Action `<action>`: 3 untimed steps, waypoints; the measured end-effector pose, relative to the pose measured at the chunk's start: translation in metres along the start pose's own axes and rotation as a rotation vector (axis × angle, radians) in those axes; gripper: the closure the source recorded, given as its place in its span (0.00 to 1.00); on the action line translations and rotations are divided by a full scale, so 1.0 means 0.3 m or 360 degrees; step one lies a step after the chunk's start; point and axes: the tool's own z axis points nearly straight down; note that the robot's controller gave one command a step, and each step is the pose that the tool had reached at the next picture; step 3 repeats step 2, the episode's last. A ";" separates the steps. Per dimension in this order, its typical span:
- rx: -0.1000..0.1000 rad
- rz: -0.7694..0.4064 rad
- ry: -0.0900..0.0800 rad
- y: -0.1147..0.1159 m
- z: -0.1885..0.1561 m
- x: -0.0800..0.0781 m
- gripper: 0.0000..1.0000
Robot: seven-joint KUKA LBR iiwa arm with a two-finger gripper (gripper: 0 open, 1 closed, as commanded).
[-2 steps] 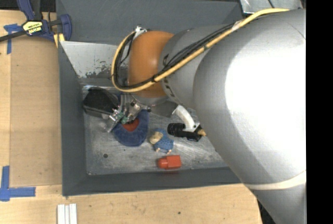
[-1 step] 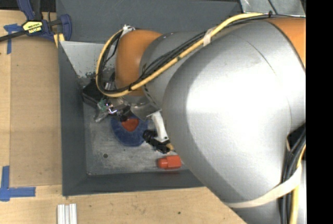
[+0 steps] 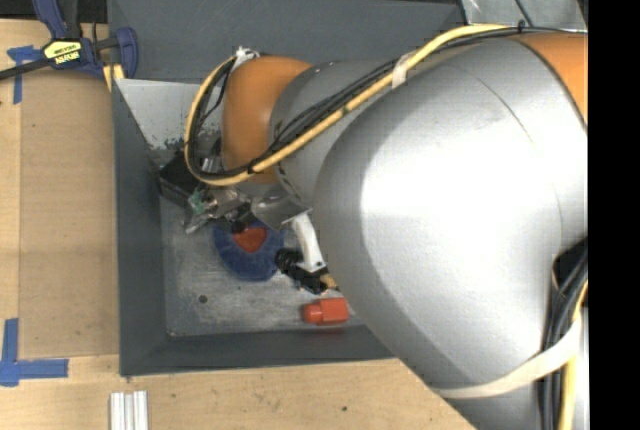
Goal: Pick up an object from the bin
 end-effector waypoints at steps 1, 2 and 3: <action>0.0059 -0.0006 0.0022 0.001 -0.125 -0.006 1.00; 0.0061 -0.0012 0.0023 0.002 -0.274 -0.010 1.00; 0.0061 -0.0012 0.0023 0.002 -0.274 -0.010 1.00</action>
Offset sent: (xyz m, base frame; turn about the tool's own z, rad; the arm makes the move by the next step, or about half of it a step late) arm 0.0001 0.0000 0.0377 -0.0003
